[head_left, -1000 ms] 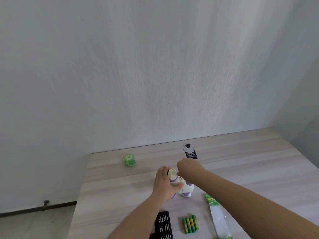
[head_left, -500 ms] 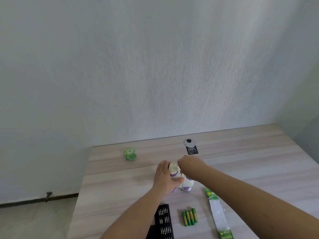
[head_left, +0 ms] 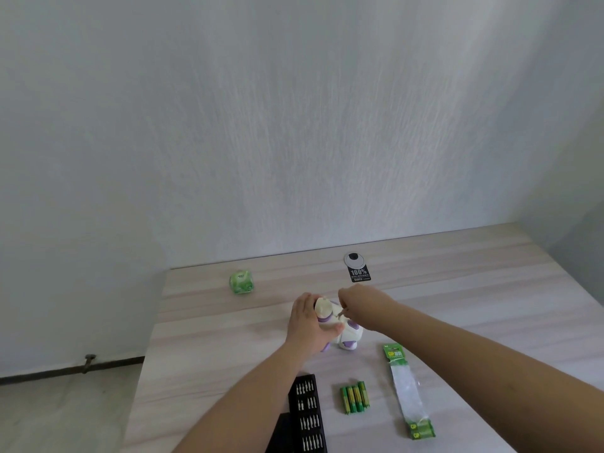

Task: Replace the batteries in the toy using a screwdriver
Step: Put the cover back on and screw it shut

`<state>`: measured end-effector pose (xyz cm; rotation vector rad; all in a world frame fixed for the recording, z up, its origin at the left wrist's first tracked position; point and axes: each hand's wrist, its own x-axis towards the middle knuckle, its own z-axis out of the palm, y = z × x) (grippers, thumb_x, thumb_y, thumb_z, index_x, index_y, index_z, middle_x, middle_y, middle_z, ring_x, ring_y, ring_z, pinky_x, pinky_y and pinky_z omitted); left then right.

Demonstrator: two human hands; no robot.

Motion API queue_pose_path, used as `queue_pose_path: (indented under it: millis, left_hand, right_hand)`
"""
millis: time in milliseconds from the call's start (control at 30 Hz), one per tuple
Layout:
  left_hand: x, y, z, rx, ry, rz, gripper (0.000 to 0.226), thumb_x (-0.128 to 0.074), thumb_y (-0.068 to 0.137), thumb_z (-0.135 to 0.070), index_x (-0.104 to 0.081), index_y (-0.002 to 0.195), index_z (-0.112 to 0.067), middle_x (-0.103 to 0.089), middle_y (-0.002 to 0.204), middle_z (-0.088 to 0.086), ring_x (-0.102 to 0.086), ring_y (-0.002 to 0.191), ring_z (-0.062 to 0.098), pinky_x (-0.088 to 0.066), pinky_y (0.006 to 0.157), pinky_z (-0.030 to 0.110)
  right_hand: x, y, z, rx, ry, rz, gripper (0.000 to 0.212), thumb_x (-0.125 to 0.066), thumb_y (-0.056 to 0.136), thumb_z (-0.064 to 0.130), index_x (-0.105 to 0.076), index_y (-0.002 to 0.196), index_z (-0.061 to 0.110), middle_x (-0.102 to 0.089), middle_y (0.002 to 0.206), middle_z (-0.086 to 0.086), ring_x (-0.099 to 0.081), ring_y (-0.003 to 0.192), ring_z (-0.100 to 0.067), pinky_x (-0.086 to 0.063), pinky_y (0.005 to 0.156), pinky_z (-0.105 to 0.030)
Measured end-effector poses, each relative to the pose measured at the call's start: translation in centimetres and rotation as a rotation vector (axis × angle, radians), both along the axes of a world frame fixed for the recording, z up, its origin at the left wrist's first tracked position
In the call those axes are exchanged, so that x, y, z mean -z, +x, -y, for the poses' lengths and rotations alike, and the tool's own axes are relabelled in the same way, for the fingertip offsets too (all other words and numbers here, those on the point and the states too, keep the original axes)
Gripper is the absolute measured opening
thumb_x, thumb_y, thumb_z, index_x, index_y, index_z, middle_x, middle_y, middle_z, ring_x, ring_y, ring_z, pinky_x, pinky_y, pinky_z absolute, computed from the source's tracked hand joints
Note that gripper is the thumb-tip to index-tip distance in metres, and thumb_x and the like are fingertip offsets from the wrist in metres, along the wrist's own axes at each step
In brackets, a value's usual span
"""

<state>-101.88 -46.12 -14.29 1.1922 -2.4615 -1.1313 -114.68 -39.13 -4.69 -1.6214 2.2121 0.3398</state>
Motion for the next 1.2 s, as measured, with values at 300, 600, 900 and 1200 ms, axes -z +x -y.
queue_pose_path:
  millis: [300, 600, 900, 1200]
  left_hand:
    - [0.0, -0.1, -0.1, -0.030, 0.060, 0.034, 0.089, -0.062, 0.057, -0.064, -0.043, 0.134, -0.022, -0.036, 0.144, -0.003, -0.026, 0.140, 0.017, -0.022, 0.116, 0.030]
    - [-0.1, -0.2, 0.0, -0.005, 0.048, 0.040, 0.089, -0.060, 0.056, -0.066, -0.046, 0.130, -0.019, -0.041, 0.137, -0.003, -0.030, 0.135, 0.016, -0.023, 0.115, 0.030]
    - [1.0, -0.3, 0.4, 0.020, -0.040, 0.052, 0.070, -0.055, 0.056, -0.065, -0.058, 0.115, -0.028, -0.044, 0.112, -0.013, -0.040, 0.122, 0.014, -0.032, 0.108, 0.031]
    - [0.9, 0.3, -0.2, -0.034, -0.073, 0.123, 0.091, -0.075, 0.063, -0.065, -0.042, 0.138, -0.026, -0.034, 0.150, -0.006, -0.031, 0.140, 0.014, -0.026, 0.115, 0.034]
  right_hand:
    - [-2.6, 2.2, 2.0, -0.139, 0.168, -0.134, 0.022, -0.053, 0.083, -0.008, -0.046, 0.067, 0.005, -0.046, 0.073, -0.005, -0.051, 0.066, -0.024, -0.034, 0.055, -0.027]
    - [-1.2, 1.2, 1.3, 0.026, 0.075, -0.070, 0.029, -0.054, 0.090, 0.009, -0.045, 0.063, 0.010, -0.061, 0.082, -0.010, -0.054, 0.067, -0.025, -0.035, 0.051, -0.024]
    - [1.5, -0.6, -4.9, 0.500, -0.265, 0.529, 0.030, -0.039, 0.100, 0.024, -0.064, 0.094, 0.008, -0.061, 0.080, -0.008, -0.060, 0.078, -0.027, -0.039, 0.060, -0.028]
    - [2.9, 2.6, -9.8, 1.125, -0.519, 1.495, 0.018, -0.055, 0.097, 0.015, -0.067, 0.108, 0.007, -0.071, 0.087, -0.006, -0.063, 0.077, -0.017, -0.056, 0.076, -0.030]
